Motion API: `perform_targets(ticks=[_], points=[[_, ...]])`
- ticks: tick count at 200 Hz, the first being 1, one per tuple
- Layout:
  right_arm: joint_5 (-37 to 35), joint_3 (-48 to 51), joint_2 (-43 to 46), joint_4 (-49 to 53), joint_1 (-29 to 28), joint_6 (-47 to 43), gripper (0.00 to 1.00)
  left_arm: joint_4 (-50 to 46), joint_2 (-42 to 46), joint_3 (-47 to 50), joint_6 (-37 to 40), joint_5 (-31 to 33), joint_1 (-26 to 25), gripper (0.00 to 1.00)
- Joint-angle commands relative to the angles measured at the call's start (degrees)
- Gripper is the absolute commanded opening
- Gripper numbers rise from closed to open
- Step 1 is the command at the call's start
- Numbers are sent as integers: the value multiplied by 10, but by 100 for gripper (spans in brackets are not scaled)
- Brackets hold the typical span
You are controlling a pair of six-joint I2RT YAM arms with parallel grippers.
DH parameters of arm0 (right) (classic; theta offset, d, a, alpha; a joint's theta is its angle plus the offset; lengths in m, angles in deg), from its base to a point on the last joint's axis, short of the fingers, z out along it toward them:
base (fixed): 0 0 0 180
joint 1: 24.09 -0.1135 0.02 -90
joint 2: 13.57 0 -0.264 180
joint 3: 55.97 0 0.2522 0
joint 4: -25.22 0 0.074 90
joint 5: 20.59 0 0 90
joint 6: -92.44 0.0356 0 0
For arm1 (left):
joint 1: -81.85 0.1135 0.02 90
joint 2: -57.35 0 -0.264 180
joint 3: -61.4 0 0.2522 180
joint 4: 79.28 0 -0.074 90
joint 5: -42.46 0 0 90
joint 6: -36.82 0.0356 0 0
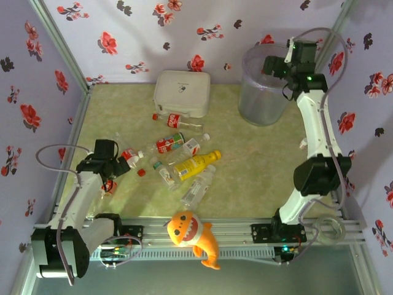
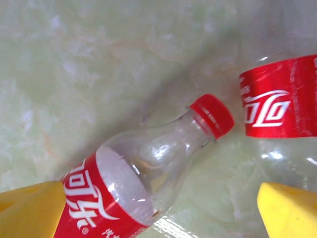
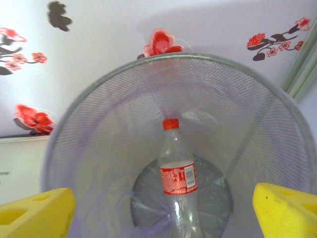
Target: Put the plastic bottles in the bin
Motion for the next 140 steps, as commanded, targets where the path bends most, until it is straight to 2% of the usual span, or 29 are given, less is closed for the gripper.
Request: perform_targets(ticks=[1, 29, 69, 92, 140], points=[[20, 42, 37, 7, -12, 16, 94, -27, -3, 15, -40, 29, -3, 100], [36, 95, 89, 1, -14, 22, 94, -13, -13, 34, -70, 41, -2, 100], [28, 147, 159, -12, -14, 21, 95, 28, -32, 64, -87, 22, 5, 98], [25, 158, 175, -14, -13, 17, 95, 64, -50, 66, -87, 15, 6, 93], [37, 172, 187, -13, -13, 23, 95, 152, -118, 49, -84, -13, 5, 91]])
